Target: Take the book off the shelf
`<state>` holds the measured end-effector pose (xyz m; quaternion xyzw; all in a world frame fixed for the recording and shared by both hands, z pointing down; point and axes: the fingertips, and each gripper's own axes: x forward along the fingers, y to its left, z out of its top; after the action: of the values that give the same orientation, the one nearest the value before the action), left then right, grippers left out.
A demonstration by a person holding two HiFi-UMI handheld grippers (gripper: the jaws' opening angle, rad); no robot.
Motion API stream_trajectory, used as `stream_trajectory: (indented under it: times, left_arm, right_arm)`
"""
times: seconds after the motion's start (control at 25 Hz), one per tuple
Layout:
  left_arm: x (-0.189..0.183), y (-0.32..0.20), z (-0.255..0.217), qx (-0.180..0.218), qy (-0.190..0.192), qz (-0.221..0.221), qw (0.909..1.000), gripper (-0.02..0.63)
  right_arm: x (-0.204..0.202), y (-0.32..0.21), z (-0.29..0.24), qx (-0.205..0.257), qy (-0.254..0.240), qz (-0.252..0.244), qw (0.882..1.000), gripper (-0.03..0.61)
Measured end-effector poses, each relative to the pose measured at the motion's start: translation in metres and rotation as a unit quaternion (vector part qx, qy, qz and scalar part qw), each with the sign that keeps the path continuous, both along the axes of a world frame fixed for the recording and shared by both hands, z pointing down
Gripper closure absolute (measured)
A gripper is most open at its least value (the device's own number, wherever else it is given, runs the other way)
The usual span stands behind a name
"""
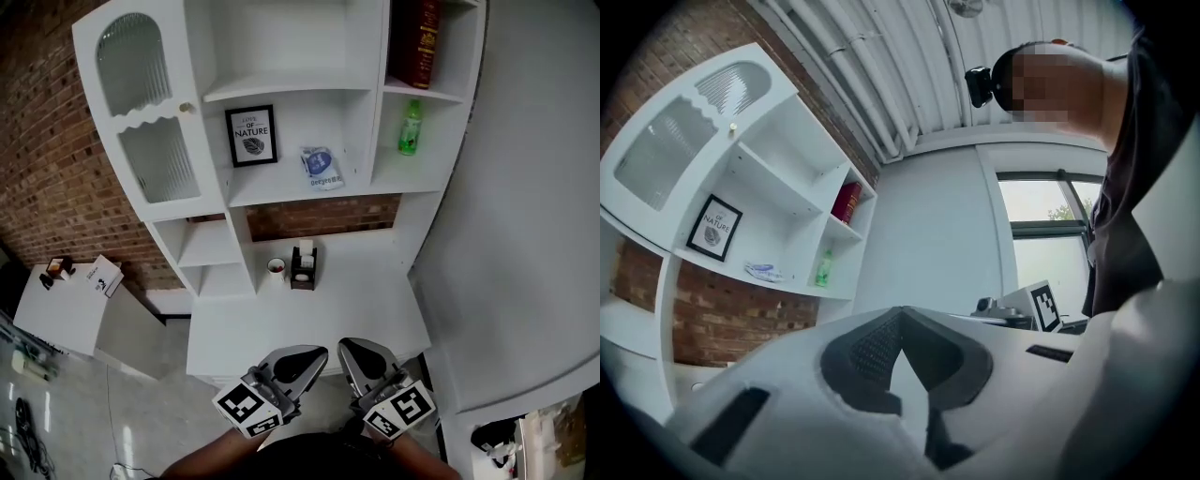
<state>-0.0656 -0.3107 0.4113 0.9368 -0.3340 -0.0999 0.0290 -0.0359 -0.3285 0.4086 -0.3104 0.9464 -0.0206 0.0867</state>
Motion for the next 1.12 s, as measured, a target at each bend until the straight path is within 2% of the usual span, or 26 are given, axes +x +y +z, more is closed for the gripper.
stream_trajectory:
  times: [0.24, 0.48, 0.6, 0.92, 1.12]
  left_arm:
    - [0.066, -0.062, -0.021, 0.041, -0.024, -0.019, 0.9987, 0.606]
    - [0.123, -0.110, -0.033, 0.051, -0.032, -0.017, 0.9980, 0.606]
    - [0.142, -0.127, -0.035, 0.052, -0.036, -0.009, 0.9980, 0.606]
    - [0.147, -0.178, -0.059, 0.082, -0.052, -0.002, 0.9953, 0.606]
    - [0.137, -0.211, -0.077, 0.086, -0.036, 0.026, 0.9953, 0.606]
  right_arm:
    - [0.072, -0.065, -0.013, 0.009, -0.011, -0.009, 1.000, 0.563]
    - [0.138, -0.112, -0.023, 0.026, 0.012, -0.006, 1.000, 0.563]
    - [0.160, -0.135, -0.041, 0.052, 0.016, 0.000, 0.999, 0.563]
    - [0.176, -0.189, -0.109, 0.142, 0.026, 0.033, 0.989, 0.563]
    - [0.179, -0.223, -0.179, 0.203, 0.016, 0.062, 0.977, 0.561]
